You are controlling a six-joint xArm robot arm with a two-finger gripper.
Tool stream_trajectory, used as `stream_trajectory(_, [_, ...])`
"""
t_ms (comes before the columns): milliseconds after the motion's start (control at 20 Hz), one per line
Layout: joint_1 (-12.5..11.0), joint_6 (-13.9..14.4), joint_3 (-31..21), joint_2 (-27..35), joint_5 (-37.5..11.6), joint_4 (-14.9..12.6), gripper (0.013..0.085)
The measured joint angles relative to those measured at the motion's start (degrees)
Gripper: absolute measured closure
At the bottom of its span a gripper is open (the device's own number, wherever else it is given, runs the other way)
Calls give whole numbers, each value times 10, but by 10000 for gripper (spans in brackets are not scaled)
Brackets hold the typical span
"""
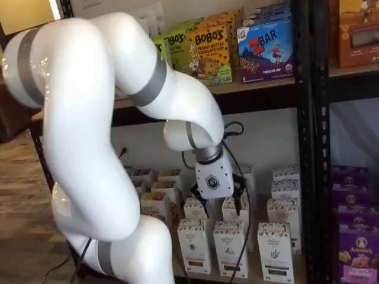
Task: Pick up the white box with a green strip in the middle, on the bottom shelf, the sixth box from the left
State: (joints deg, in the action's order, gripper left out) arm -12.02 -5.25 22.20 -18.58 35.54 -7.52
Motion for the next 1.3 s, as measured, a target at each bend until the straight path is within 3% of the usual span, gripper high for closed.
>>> stream_trajectory(100, [-4, 11, 6, 29, -22, -16, 130])
stream_trajectory(200, [-7, 45, 14, 61, -44, -58, 130])
stream_trajectory(300, [-11, 51, 20, 84, -62, -67, 130])
stream_trajectory(450, [-18, 30, 29, 128, -95, -48, 130])
stream_trajectory(750, [-25, -36, 62, 204, -121, 18, 130])
stream_trajectory(1300, [-5, -89, 89, 289, -202, 95, 130])
